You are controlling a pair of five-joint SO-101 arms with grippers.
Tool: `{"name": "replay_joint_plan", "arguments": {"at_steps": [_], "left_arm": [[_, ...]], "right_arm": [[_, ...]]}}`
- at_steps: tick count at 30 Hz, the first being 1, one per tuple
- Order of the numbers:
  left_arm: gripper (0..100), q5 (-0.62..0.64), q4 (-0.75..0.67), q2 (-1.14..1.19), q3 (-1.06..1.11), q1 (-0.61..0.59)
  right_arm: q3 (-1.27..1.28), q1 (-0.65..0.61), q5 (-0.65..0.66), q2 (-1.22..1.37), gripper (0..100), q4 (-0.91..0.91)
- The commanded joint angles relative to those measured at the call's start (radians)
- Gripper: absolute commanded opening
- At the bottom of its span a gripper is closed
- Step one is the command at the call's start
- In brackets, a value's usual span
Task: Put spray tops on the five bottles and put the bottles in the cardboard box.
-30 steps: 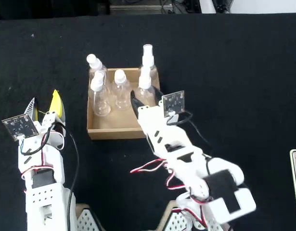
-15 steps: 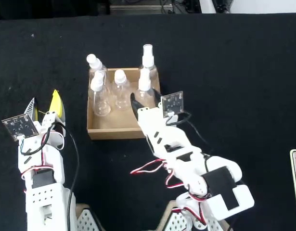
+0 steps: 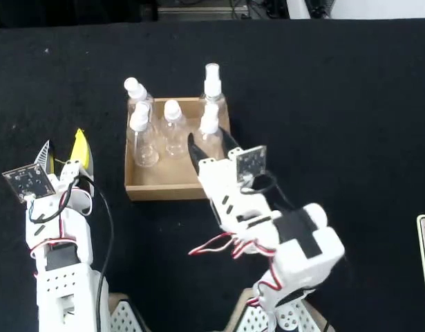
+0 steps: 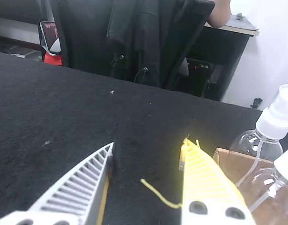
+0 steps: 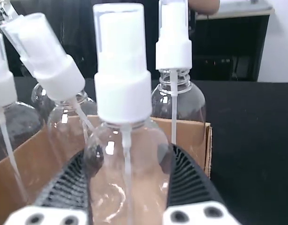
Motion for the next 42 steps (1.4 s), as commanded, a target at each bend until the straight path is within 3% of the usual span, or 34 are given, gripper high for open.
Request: {"name": "replay_joint_plan", "arguments": {"at_steps": [1, 25, 32, 42], "left_arm": [[20, 0.002, -0.017, 0.005, 0.024, 0.002], [20, 0.0, -0.017, 0.005, 0.024, 0.002], [20, 0.0, -0.017, 0.005, 0.024, 0.002], [20, 0.0, -0.017, 0.005, 0.024, 0.002]], "right_arm": [[-0.031, 0.015, 0.011, 0.008, 1.0, -0.072], [-0.053, 0.009, 0.012, 0.087, 1.4, -0.075], [-0.053, -0.02, 0.064, 0.094, 17.7, -0.074], [-0.045, -0.023, 0.074, 0.094, 18.1, -0.08]]}}
